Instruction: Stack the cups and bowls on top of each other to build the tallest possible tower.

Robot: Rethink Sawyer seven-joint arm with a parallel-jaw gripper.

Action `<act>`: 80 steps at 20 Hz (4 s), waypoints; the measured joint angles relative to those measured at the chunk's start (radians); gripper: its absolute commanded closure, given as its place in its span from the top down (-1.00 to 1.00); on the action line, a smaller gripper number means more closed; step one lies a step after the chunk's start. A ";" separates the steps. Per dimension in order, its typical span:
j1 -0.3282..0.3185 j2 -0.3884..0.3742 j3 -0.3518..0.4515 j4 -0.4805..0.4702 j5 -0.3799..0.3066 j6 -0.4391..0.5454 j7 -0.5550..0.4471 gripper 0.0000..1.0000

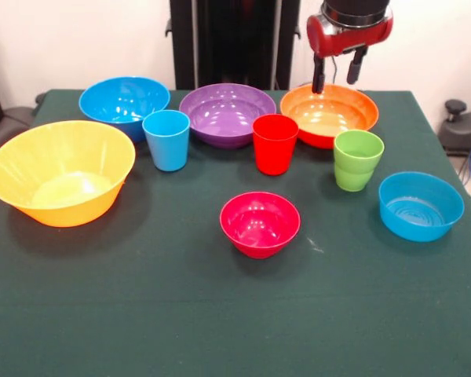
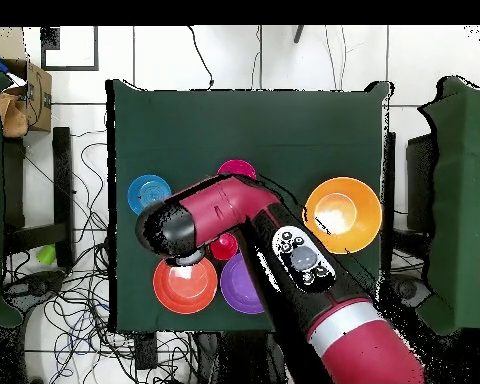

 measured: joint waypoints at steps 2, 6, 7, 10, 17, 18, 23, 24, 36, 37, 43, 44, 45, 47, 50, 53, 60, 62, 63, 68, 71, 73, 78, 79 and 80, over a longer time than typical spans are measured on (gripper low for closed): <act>0.001 0.000 0.000 0.007 0.000 -0.008 0.000 1.00; 0.009 0.002 0.000 0.017 0.000 -0.034 0.000 1.00; 0.014 0.005 0.000 0.017 0.000 -0.041 0.000 1.00; 0.035 0.019 -0.002 0.017 0.000 -0.068 0.000 1.00; 0.105 0.068 -0.019 0.017 -0.017 -0.130 0.000 1.00; 0.110 0.072 -0.021 0.016 -0.021 -0.136 0.000 1.00; 0.134 0.095 -0.046 0.016 -0.043 -0.174 0.000 1.00; 0.134 0.095 -0.049 0.016 -0.045 -0.177 0.000 1.00; 0.135 0.111 -0.087 0.016 -0.057 -0.182 0.000 1.00; 0.135 0.111 -0.089 0.016 -0.057 -0.182 0.000 1.00; 0.139 0.111 -0.104 0.016 -0.057 -0.182 0.000 1.00; 0.141 0.111 -0.106 0.016 -0.057 -0.182 0.000 1.00; 0.142 0.111 -0.107 0.016 -0.057 -0.182 0.000 1.00; 0.144 0.111 -0.109 0.016 -0.057 -0.182 0.000 1.00; 0.146 0.111 -0.110 0.016 -0.057 -0.182 0.000 1.00; 0.149 0.110 -0.110 0.016 -0.057 -0.182 0.000 1.00; 0.179 0.094 -0.110 0.012 -0.028 -0.182 0.000 1.00; 0.196 0.094 -0.111 0.002 -0.019 -0.182 0.000 1.00; 0.208 0.095 -0.111 -0.008 -0.013 -0.182 0.000 1.00; 0.255 0.098 -0.115 -0.062 -0.005 -0.182 0.000 1.00; 0.280 0.111 -0.124 -0.103 -0.006 -0.182 0.000 1.00; 0.289 0.117 -0.129 -0.122 -0.006 -0.182 0.000 1.00; 0.302 0.133 -0.148 -0.167 -0.007 -0.182 0.000 1.00; 0.303 0.135 -0.152 -0.174 -0.007 -0.182 0.000 1.00; 0.303 0.137 -0.161 -0.186 -0.007 -0.182 0.000 1.00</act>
